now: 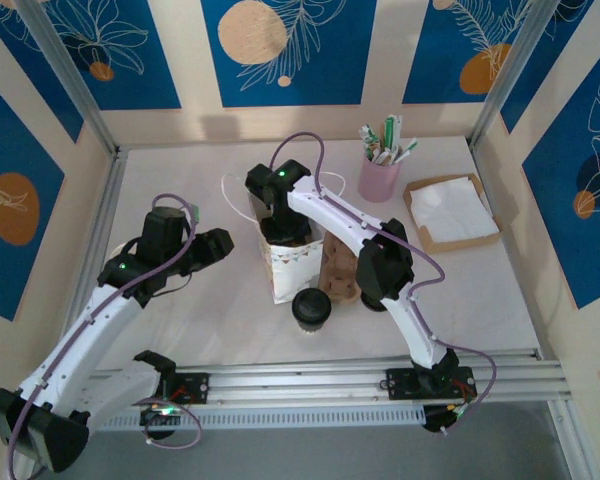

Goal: Pack the takeout coffee

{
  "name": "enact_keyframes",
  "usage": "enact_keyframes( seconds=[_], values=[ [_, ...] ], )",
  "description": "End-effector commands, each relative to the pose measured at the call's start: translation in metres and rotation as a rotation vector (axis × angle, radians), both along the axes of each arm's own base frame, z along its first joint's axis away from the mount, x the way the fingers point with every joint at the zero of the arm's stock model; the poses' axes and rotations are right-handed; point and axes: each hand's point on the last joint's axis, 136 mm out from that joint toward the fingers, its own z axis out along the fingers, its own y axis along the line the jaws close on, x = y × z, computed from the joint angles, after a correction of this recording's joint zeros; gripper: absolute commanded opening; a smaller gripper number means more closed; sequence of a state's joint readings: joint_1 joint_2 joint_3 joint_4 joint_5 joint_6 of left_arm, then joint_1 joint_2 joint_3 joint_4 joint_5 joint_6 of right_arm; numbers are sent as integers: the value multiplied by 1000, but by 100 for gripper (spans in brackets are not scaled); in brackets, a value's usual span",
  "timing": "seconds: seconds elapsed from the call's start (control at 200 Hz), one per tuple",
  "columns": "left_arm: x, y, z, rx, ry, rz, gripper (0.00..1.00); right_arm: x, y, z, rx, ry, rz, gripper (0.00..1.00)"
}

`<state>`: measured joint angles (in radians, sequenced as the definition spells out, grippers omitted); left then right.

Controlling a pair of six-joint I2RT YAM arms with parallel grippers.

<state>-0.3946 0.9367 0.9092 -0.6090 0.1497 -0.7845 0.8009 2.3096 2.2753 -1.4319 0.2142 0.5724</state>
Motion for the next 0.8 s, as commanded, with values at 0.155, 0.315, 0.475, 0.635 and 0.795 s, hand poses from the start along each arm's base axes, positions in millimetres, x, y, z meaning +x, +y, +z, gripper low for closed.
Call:
enact_keyframes(
  seconds=[0.155, 0.315, 0.475, 0.635, 0.795],
  values=[
    [2, 2, 3, -22, -15, 12, 56, -18, -11, -7, -63, 58, 15, 38],
    [2, 2, 2, -20, -13, 12, 56, -18, -11, -3, -59, 50, 17, 39],
    [2, 2, 2, -19, -13, 14, 56, -20, -12, 1, -61, 47, 19, 40],
    [2, 2, 3, -20, -18, 16, 56, -20, -13, 5, -61, 39, 20, 43],
    [2, 2, 3, -20, -18, 16, 56, -21, -13, 13, -52, 26, 20, 49]
  ],
)
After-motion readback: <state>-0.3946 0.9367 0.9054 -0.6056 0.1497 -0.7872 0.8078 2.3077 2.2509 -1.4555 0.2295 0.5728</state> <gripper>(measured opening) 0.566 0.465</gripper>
